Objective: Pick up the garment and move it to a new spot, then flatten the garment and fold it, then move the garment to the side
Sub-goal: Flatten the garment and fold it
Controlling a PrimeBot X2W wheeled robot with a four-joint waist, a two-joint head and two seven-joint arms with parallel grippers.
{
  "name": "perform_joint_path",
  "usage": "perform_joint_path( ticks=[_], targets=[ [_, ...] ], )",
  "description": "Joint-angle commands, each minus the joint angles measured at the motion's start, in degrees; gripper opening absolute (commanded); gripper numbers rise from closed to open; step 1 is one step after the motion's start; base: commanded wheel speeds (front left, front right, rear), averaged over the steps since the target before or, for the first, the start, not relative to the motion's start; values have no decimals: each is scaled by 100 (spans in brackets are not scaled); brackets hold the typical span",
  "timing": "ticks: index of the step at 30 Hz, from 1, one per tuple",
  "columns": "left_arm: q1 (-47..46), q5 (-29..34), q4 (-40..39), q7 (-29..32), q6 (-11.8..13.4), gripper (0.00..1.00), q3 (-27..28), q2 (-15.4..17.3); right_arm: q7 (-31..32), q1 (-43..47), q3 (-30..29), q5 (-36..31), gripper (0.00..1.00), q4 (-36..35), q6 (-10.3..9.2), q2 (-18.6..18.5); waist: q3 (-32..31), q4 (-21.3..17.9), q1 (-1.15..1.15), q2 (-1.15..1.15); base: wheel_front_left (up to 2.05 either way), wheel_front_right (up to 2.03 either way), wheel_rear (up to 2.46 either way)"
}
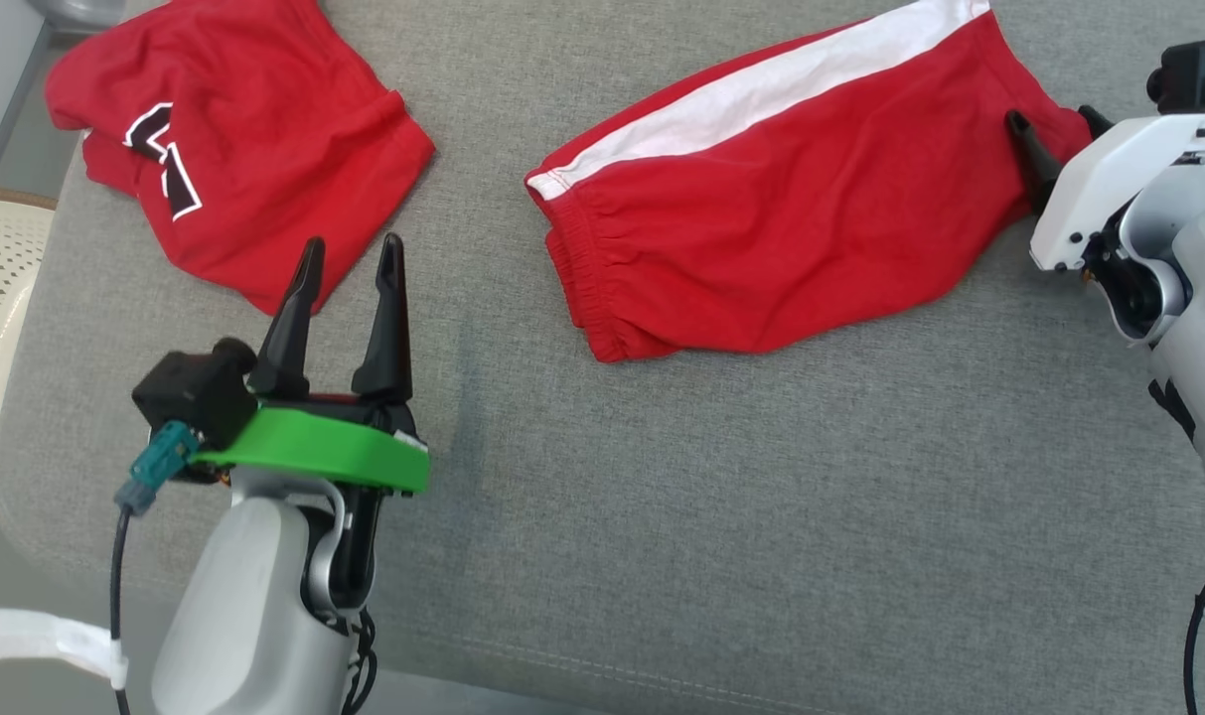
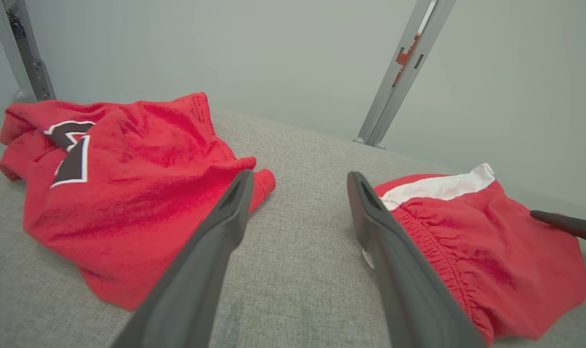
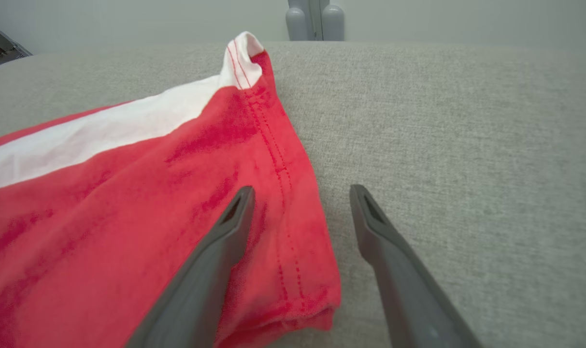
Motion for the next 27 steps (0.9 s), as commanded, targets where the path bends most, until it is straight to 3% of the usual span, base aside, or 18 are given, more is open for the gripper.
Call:
perform_joint_path(
  ticks=[1,7,10,11,20,27],
  targets=[
    [154,151,-40,-2,5,100,79,-58,2,71,26,70,100,35,3,-3,10,30,0,0,0,0,0],
    [478,597,-186,-2,-61,100,479,-202,313,187,115,344,97,237,3,106,0,108,0,0,0,0,0],
    [569,674,-201,-2,-76,100,562,-223,619,301,83,603,11,261,4,198,-29,115,0,0,0,0,0],
    [588,711,-197,-1,-91,100,570,-233,648,308,92,652,0,242,4,197,-43,109,0,0,0,0,0],
    [724,773,-122,-1,-130,100,584,-238,282,600,30,1096,0,-62,2,113,-449,-200,0,0,0,0,0],
    [956,938,-98,-1,-150,100,794,-234,-240,1339,-55,1531,0,-607,2,-287,-839,-630,0,0,0,0,0]
  ],
)
